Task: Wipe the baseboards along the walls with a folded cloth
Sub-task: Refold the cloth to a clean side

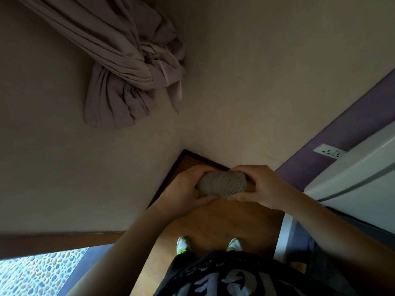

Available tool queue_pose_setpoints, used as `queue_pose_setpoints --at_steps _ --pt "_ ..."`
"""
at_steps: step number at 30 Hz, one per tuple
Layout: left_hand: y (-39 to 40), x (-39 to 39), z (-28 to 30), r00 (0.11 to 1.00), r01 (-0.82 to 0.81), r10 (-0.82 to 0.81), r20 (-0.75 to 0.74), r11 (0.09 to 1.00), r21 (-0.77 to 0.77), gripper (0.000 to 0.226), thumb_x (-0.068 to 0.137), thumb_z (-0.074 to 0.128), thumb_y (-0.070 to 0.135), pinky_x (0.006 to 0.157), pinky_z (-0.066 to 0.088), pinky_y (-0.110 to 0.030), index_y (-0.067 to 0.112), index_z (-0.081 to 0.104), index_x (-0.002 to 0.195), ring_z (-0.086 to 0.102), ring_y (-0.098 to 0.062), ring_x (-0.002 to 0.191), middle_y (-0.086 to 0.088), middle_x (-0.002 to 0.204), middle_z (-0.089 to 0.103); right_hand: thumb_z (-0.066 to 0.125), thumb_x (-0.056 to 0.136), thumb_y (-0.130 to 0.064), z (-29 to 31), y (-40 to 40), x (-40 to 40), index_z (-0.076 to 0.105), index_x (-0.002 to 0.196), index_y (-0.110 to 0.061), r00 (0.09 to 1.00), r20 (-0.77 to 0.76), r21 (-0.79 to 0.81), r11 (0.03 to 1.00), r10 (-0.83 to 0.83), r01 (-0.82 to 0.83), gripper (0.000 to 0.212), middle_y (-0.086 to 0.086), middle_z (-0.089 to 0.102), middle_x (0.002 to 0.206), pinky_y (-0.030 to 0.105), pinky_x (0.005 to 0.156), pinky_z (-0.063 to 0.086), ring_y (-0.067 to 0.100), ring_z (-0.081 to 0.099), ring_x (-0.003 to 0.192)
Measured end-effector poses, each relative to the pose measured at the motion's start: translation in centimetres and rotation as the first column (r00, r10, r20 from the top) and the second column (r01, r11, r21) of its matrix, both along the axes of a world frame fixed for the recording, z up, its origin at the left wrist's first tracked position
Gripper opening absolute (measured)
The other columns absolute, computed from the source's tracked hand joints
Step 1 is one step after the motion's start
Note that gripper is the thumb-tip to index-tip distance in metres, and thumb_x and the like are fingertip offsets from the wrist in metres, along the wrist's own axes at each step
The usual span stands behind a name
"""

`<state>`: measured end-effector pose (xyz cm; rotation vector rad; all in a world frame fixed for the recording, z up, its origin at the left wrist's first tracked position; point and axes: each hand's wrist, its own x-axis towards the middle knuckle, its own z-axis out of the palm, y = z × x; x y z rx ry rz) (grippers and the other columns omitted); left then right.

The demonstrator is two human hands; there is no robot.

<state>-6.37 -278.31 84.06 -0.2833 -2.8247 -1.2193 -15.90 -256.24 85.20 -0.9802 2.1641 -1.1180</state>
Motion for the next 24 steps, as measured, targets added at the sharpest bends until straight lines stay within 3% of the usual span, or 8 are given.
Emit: queue_pose_setpoints --at_steps 3,7,10,13,15,18,21,24 --pt "0.7 -0.1 0.9 0.999 -0.003 -0.002 0.051 0.996 0.089 0.049 0.078 0.07 0.051 0.076 0.043 -0.003 0.024 0.059 0.118 0.055 0.016 0.095 0.027 0.103 0.055 0.079 0.065 -0.044 0.5 1.1 0.0 0.056 0.108 -0.045 0.99 0.138 -0.047 0.998 -0.035 0.042 0.048 -0.039 0.064 0.099 0.004 0.077 0.046 -0.014 0.06 0.098" --pt "1.7 -0.4 1.7 0.996 0.042 -0.055 0.065 0.981 0.188 0.042 0.079 0.079 0.035 0.073 0.044 -0.005 0.036 0.055 0.114 0.059 0.014 0.092 0.029 0.097 0.06 0.079 0.068 -0.03 0.3 2.7 0.0 0.062 0.102 -0.037 0.957 0.283 -0.113 0.989 -0.059 0.094 0.039 -0.028 0.071 0.087 0.004 0.069 0.047 -0.005 0.069 0.078" --pt "2.5 -0.8 2.2 0.998 0.031 -0.042 0.053 0.981 0.191 0.041 0.078 0.079 0.041 0.074 0.046 -0.006 0.035 0.057 0.112 0.06 0.011 0.091 0.024 0.097 0.061 0.081 0.07 -0.026 -0.4 3.2 0.0 0.063 0.111 -0.031 0.922 0.381 -0.191 0.971 -0.062 0.144 0.045 -0.025 0.071 0.102 0.006 0.076 0.048 -0.003 0.067 0.095" --pt "3.8 -1.0 2.3 0.996 -0.088 0.091 -0.014 0.988 0.127 0.043 0.075 0.08 0.047 0.071 0.046 -0.005 0.022 0.065 0.107 0.061 0.011 0.087 0.019 0.093 0.063 0.08 0.071 -0.044 -1.3 3.1 0.3 0.059 0.124 -0.027 0.863 0.501 -0.287 0.927 -0.069 0.241 0.06 -0.014 0.069 0.116 0.01 0.086 0.047 0.002 0.062 0.112" --pt "5.1 -1.0 2.3 0.979 -0.181 0.184 -0.089 0.983 0.043 0.045 0.073 0.078 0.046 0.068 0.044 -0.003 0.015 0.068 0.104 0.06 0.013 0.08 0.016 0.088 0.062 0.082 0.068 -0.051 -2.0 2.9 0.4 0.055 0.131 -0.018 0.734 0.678 -0.338 0.868 -0.043 0.363 0.076 -0.001 0.068 0.12 0.021 0.096 0.049 0.015 0.06 0.121" --pt "6.0 -1.0 2.9 0.984 -0.18 0.179 -0.026 0.983 -0.037 0.063 0.071 0.067 0.066 0.067 0.045 -0.007 0.019 0.065 0.112 0.057 0.012 0.075 0.015 0.093 0.063 0.076 0.079 -0.03 -2.8 3.1 0.2 0.052 0.135 -0.009 0.504 0.861 -0.37 0.765 0.068 0.528 0.064 0.01 0.066 0.123 0.03 0.098 0.049 0.025 0.057 0.125" --pt "5.0 -0.9 3.9 0.99 0.012 -0.032 0.14 0.99 0.14 0.064 0.082 0.047 0.078 0.08 0.051 -0.018 0.032 0.053 0.125 0.063 0.004 0.095 0.02 0.11 0.064 0.063 0.087 -0.016 -2.8 4.1 -0.5 0.063 0.123 -0.006 0.346 0.929 -0.327 0.721 0.129 0.611 0.037 0.016 0.066 0.119 0.031 0.088 0.055 0.026 0.063 0.116" --pt "4.2 -1.1 4.5 0.989 0.011 -0.047 0.142 0.968 0.249 0.04 0.098 0.044 0.055 0.088 0.054 -0.031 0.029 0.058 0.126 0.065 -0.008 0.103 0.007 0.114 0.068 0.069 0.087 -0.014 -2.6 5.0 -0.6 0.069 0.111 -0.001 0.274 0.948 -0.294 0.776 0.163 0.558 0.027 0.019 0.066 0.112 0.033 0.082 0.057 0.026 0.066 0.103"
